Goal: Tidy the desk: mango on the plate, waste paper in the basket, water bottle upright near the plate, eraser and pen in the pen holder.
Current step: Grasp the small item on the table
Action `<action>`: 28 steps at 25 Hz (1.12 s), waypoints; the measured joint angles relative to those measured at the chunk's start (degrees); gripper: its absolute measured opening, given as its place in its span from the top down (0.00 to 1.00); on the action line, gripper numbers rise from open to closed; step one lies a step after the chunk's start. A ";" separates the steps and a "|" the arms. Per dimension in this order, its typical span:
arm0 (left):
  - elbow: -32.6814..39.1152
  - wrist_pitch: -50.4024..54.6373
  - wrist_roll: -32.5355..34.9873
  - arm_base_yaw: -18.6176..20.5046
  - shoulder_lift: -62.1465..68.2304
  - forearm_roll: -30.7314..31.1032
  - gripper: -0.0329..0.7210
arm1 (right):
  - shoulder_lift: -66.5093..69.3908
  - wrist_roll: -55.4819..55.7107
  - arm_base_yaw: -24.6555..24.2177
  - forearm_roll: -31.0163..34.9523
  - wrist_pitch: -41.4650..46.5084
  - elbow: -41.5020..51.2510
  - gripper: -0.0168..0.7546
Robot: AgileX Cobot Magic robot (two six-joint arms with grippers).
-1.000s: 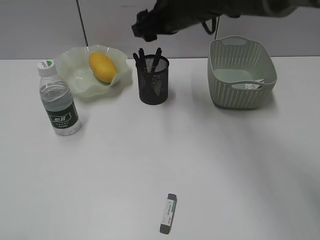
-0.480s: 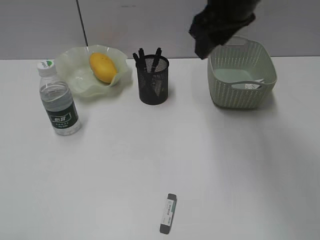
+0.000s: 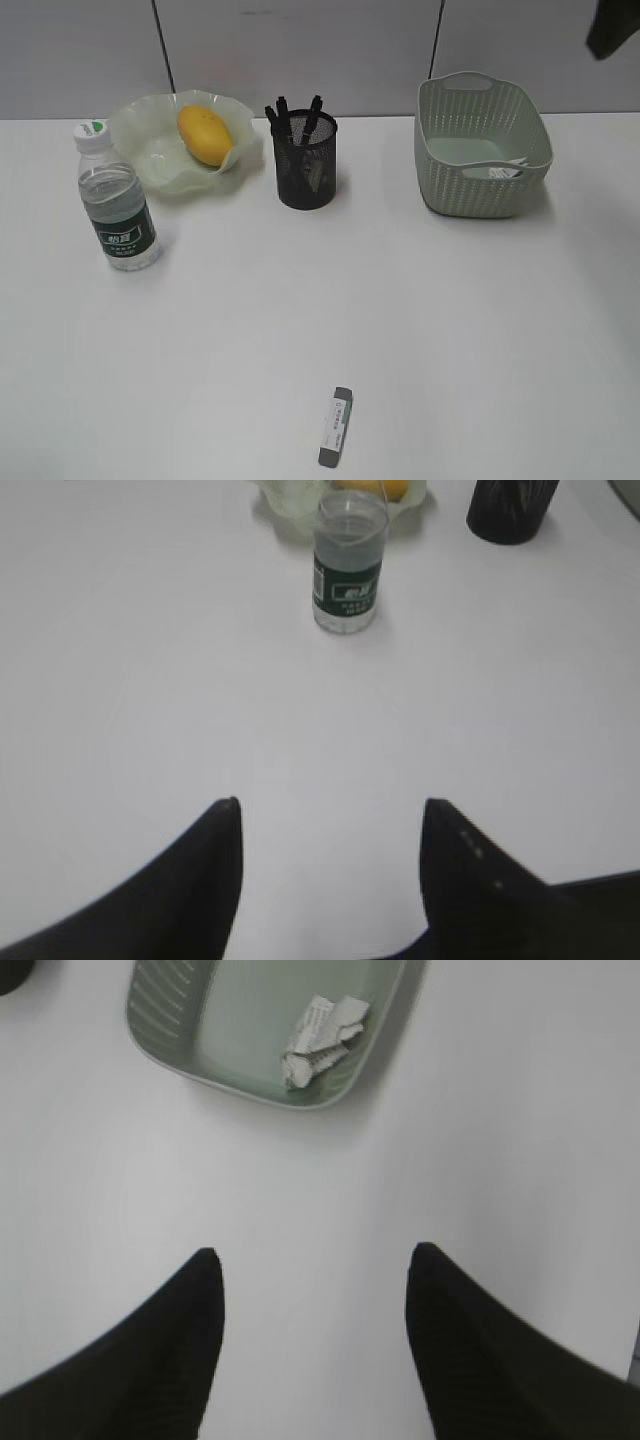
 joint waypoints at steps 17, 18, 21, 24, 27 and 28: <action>-13.91 -5.87 -5.62 -31.19 45.88 7.55 0.38 | -43.41 0.25 -8.50 -3.90 -2.44 42.14 0.37; -16.47 -6.07 -7.50 -33.12 49.56 8.56 0.38 | -45.90 0.54 -8.50 -3.77 -2.44 43.53 0.37; -24.17 -5.79 -13.76 -37.35 60.85 10.43 0.38 | -53.00 1.55 -8.50 -3.50 -2.50 46.21 0.37; -30.61 -5.76 -19.69 -41.12 70.90 10.07 0.38 | -57.60 1.75 -8.50 -3.50 -2.69 48.43 0.37; -34.62 -7.74 -25.23 -44.78 77.79 8.65 0.38 | -62.77 2.39 -8.50 -3.50 -2.81 51.30 0.37; -35.23 -8.49 -27.26 -45.75 79.66 7.88 0.38 | -64.77 2.70 -8.50 -3.31 -2.87 52.61 0.37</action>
